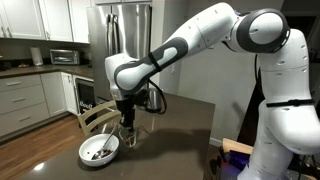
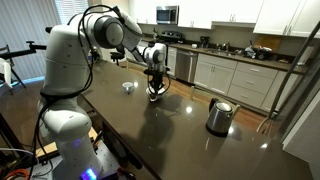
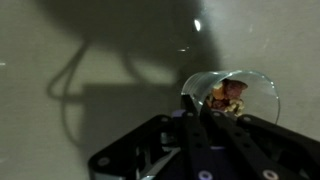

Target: Pour the things in the glass into the bowl

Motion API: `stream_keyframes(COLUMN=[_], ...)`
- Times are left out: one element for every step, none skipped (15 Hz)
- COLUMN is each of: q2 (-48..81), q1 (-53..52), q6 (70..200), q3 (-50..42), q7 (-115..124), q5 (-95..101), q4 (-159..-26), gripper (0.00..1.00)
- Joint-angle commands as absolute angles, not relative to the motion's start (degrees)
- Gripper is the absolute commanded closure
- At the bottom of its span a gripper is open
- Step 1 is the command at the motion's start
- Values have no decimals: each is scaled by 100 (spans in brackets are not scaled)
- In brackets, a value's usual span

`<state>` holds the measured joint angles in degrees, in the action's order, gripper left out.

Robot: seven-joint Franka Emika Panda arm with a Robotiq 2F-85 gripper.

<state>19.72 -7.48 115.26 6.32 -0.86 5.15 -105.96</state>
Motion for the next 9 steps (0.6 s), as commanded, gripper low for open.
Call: stream_keyframes(q2=[2374, 2443, 2501, 2552, 2580, 2606, 2629, 2646, 2657], q1=[-1003, -1061, -1126, -1179, -1224, -1266, -1303, -1330, -1376], q6=[11065, 10997, 10909, 10831, 10754, 10650, 10519, 10428, 10318], q3=[536, 520, 503, 493, 485, 474, 455, 446, 411], q7=[286, 368, 457, 520, 573, 626, 667, 694, 770], q5=[986, 1101, 1206, 1288, 1349, 1407, 1474, 1508, 1598], q4=[-9869, -9753, -9643, -9545, -9462, -9380, -9288, -9216, -9137], gripper=[96, 96, 96, 96, 96, 96, 96, 96, 96])
